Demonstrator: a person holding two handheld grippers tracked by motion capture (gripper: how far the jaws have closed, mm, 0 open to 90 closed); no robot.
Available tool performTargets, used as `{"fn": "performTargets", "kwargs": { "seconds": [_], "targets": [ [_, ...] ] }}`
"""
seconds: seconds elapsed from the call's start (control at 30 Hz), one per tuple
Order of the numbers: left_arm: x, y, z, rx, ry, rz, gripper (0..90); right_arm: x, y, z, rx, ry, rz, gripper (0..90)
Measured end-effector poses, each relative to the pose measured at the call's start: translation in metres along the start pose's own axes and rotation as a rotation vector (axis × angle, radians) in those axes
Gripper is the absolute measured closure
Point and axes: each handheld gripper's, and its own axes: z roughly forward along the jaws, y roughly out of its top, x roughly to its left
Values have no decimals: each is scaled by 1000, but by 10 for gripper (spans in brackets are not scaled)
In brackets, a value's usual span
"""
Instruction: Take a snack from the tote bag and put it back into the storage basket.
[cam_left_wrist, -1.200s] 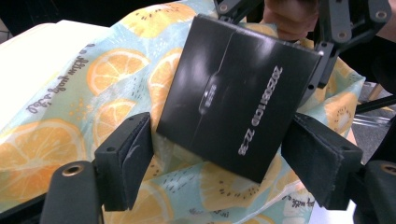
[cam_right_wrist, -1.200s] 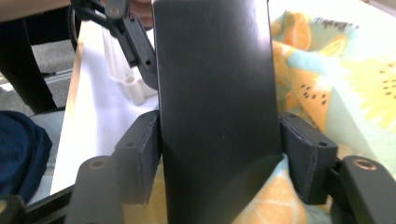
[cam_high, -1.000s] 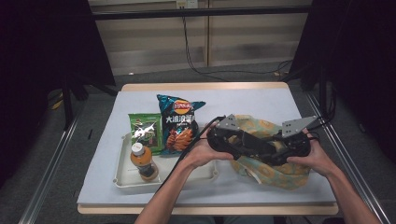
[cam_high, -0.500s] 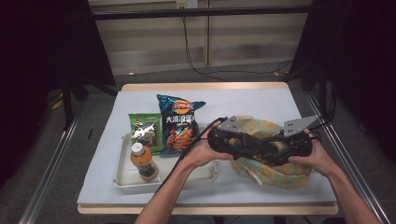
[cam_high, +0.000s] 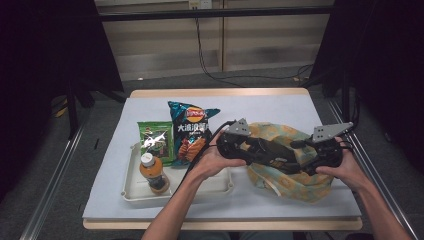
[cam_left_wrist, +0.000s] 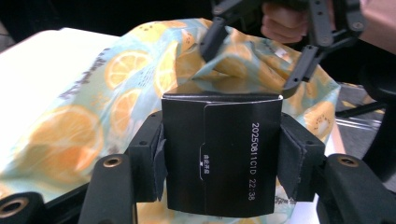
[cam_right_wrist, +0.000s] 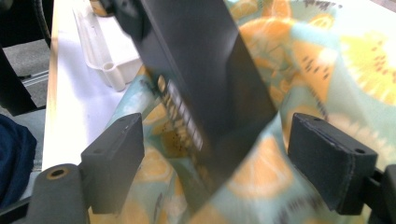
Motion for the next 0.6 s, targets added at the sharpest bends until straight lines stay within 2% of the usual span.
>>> {"fn": "performTargets", "kwargs": {
  "seconds": [0.13,0.37,0.4,0.6],
  "targets": [
    [3,1,-10,-19,12,-15,431,2,-6,2,23,-11,7,178],
    [2,5,-26,-27,42,-12,434,1,-12,10,74,-49,11,185],
    [2,5,-27,-31,43,-16,434,-1,-12,11,77,-43,13,190],
    [2,7,-39,-58,62,-24,437,-6,-17,17,111,-83,27,222]
  ]
}}
